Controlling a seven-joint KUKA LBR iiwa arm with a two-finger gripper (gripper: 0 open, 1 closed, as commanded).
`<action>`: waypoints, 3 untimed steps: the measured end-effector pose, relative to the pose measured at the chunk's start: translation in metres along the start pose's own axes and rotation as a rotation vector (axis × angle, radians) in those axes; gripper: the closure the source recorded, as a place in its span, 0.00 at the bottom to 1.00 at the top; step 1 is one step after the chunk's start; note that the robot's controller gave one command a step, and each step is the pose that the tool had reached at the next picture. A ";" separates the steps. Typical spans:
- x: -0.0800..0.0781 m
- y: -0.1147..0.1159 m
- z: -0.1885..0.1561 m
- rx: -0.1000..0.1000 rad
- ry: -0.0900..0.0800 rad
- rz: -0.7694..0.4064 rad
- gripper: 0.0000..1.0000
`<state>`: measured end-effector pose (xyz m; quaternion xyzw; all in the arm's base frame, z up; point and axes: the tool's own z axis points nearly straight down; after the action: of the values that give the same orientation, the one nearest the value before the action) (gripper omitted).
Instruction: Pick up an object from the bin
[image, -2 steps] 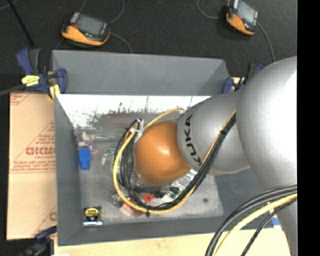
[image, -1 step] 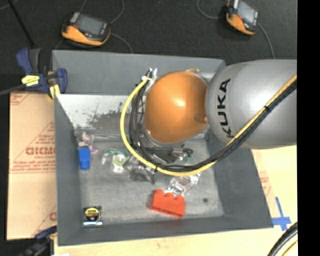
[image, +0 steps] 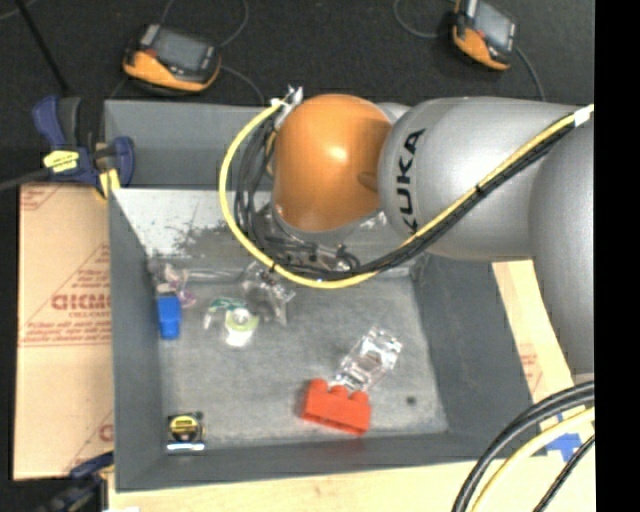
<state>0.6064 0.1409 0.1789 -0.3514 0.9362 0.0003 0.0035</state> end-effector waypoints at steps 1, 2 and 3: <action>-0.038 0.005 0.063 -0.003 0.003 0.225 1.00; -0.038 0.004 0.061 -0.001 0.000 0.228 0.00; -0.017 -0.042 0.109 0.000 0.006 -0.039 0.00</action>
Offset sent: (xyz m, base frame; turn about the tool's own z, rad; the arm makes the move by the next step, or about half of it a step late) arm 0.0252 0.0286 -0.0620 0.2269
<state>0.6472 0.1206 0.0698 -0.3696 0.9292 -0.0009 0.0010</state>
